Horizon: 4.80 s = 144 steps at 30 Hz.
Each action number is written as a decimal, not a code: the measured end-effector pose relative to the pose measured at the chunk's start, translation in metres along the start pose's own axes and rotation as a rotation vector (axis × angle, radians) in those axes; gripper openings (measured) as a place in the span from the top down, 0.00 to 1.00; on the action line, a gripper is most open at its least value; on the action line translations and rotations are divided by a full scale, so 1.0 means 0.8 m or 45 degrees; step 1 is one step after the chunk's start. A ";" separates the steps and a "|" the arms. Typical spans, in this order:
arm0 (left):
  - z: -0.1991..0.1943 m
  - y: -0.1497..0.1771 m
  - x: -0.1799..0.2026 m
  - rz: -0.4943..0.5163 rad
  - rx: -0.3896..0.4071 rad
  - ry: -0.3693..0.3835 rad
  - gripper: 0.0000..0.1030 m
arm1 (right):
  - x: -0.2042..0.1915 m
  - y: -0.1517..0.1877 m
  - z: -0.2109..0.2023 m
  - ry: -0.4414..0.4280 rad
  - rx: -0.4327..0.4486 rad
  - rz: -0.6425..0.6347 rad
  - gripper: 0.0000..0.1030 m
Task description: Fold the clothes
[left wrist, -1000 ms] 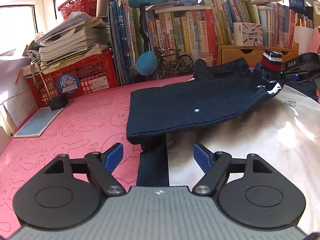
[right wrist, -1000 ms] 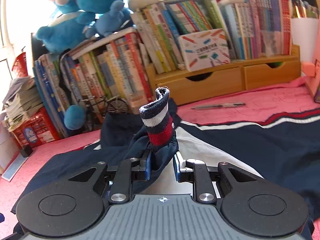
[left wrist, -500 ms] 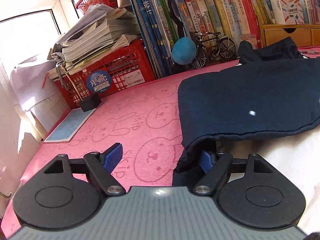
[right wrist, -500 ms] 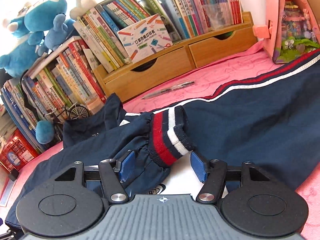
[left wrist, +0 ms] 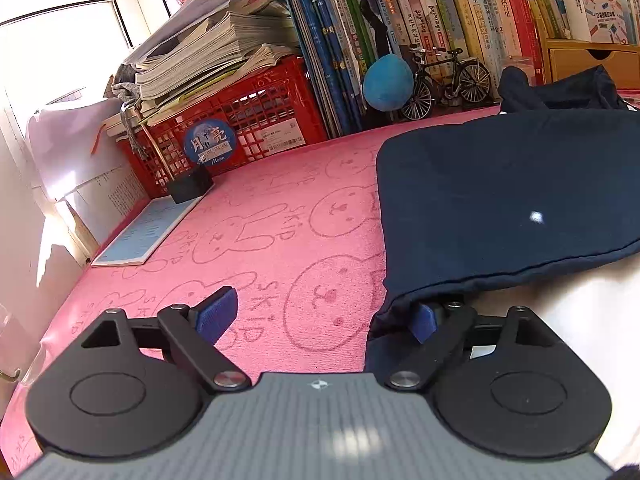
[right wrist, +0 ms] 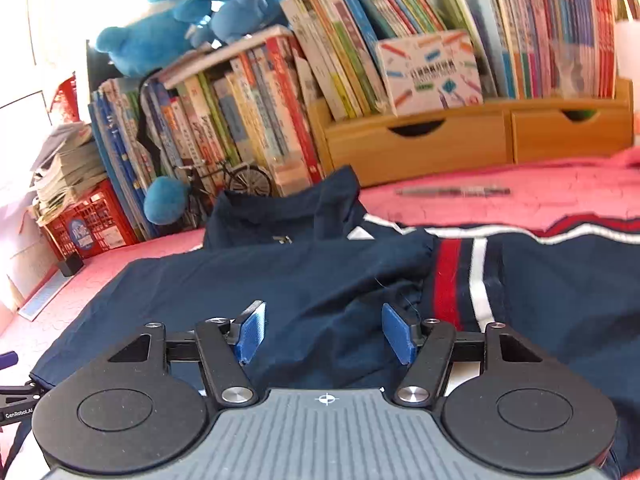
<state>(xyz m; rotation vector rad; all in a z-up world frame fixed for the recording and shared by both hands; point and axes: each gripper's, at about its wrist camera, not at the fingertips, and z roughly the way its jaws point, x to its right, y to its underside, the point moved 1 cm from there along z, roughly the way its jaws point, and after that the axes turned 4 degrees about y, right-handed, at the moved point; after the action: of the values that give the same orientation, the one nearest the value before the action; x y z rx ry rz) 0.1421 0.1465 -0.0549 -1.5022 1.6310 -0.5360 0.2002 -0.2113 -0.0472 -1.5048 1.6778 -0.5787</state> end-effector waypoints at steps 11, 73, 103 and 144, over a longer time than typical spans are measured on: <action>0.001 0.002 -0.001 0.001 0.006 -0.002 0.07 | 0.012 0.015 -0.037 0.065 -0.094 -0.101 0.51; -0.060 -0.046 0.025 -0.187 0.004 0.257 0.07 | -0.096 0.001 -0.080 0.028 0.412 -0.807 0.89; 0.046 -0.150 0.185 -0.354 -0.049 0.708 0.55 | 0.009 0.068 -0.087 0.188 0.069 -0.385 0.13; 0.032 -0.091 -0.020 -0.707 0.113 0.413 0.92 | 0.027 0.071 -0.122 0.343 0.144 -0.466 0.02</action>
<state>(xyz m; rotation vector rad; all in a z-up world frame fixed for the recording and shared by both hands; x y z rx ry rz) 0.2053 0.1538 -0.0086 -1.8759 1.3806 -1.1917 0.0885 -0.2376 -0.0399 -1.7218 1.5384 -1.0950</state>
